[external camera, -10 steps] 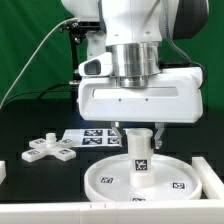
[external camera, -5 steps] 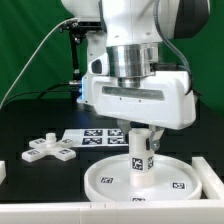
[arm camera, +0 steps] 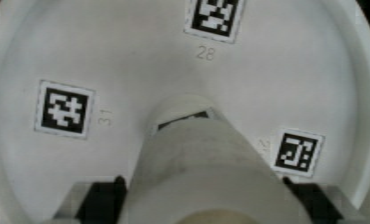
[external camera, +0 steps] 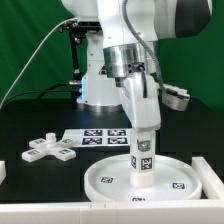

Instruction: Assemble round table

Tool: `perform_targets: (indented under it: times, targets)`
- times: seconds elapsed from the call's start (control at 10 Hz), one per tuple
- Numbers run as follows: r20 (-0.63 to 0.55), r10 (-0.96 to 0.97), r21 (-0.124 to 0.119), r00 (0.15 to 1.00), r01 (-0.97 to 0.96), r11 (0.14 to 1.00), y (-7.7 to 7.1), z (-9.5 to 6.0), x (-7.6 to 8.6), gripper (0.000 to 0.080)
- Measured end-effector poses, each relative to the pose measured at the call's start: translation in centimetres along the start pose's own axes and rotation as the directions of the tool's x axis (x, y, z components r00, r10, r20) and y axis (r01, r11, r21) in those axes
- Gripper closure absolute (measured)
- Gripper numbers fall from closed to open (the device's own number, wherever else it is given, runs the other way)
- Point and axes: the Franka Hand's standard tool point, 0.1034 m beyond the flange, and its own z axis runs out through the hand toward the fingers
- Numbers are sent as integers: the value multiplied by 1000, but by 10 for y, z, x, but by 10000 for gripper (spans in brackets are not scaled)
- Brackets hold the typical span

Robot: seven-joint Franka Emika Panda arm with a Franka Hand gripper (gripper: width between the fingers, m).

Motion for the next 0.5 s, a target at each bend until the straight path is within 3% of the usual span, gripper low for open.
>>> perform_targets:
  times: [0.2, 0.3, 0.5]
  targets:
    - [2, -78, -7, 997, 78, 997, 1, 1, -1, 370]
    - [25, -196, -44, 980, 197, 979, 2, 0, -4, 204]
    - [75, -513, -56, 855, 517, 854, -4, -6, -9, 159]
